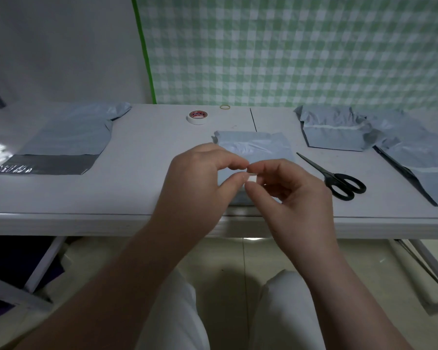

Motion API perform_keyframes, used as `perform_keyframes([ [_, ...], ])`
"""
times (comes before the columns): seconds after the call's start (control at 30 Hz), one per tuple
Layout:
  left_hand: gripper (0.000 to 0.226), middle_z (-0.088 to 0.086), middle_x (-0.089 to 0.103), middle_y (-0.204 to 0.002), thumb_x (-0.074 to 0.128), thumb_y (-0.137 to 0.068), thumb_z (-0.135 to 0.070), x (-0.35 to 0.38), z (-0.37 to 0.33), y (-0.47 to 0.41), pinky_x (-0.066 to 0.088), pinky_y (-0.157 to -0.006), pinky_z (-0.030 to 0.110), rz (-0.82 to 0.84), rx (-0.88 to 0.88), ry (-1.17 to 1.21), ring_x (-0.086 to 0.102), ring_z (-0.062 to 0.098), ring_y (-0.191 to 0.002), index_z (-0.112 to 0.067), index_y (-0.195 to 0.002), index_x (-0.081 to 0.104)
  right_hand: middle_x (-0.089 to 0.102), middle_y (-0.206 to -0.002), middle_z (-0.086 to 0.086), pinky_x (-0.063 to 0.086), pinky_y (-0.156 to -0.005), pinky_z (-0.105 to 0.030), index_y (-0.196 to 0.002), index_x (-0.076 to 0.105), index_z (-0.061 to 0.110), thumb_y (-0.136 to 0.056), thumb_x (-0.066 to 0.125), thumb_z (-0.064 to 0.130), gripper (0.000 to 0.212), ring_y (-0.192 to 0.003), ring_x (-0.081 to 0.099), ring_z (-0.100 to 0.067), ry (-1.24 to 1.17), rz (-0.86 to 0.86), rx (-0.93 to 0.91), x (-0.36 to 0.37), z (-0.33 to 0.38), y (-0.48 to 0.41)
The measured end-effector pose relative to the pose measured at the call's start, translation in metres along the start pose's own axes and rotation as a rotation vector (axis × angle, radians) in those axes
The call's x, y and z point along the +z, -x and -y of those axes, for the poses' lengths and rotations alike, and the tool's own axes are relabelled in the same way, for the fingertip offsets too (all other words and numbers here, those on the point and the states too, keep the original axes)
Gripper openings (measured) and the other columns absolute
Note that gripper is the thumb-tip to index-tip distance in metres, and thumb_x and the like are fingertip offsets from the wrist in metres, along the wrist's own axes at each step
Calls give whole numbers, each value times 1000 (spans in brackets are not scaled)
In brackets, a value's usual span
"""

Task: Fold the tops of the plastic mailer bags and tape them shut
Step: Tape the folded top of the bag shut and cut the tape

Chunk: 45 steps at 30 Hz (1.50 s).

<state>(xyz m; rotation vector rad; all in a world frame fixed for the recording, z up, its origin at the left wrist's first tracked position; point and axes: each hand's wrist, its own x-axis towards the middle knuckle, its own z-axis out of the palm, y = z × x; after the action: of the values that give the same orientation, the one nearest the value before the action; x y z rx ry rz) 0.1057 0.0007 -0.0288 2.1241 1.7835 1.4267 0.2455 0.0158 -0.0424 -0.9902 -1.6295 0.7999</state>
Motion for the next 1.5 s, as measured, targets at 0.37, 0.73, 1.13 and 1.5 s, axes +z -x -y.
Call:
perform_keyframes([
  [0.37,8,-13,60,-70,66,-76,-22,0,3,-4,42,-67,11,73,86,-67,55,3,-76,-18,-76,73,63,-65,9,49,-63,-16,-86,65,31,-78,71,15,19,-64,62,-5,162,16,-8,-3,0,1],
  [0.73,9,-7,56,-77,57,-79,-6,7,0,2,47,-60,11,47,-54,217,56,8,-78,-12,-76,63,69,-66,-4,42,-58,-13,-106,60,30,-83,69,16,29,-66,62,-20,-140,244,176,-7,1,0],
  [1.13,10,-8,59,-76,60,-81,-9,18,-9,8,43,-62,10,-153,-141,300,56,2,-77,-16,-75,61,66,-57,1,54,-69,-36,-90,67,28,-82,70,20,12,-65,68,-17,-90,146,140,-13,-1,-14],
  [1.5,31,-10,62,-85,62,-77,-45,8,-10,1,44,-67,26,-156,-167,-187,56,7,-80,-21,-95,69,65,-62,5,36,-53,-14,-85,67,31,-82,68,29,3,-50,51,-11,167,40,13,-9,-1,-10],
])
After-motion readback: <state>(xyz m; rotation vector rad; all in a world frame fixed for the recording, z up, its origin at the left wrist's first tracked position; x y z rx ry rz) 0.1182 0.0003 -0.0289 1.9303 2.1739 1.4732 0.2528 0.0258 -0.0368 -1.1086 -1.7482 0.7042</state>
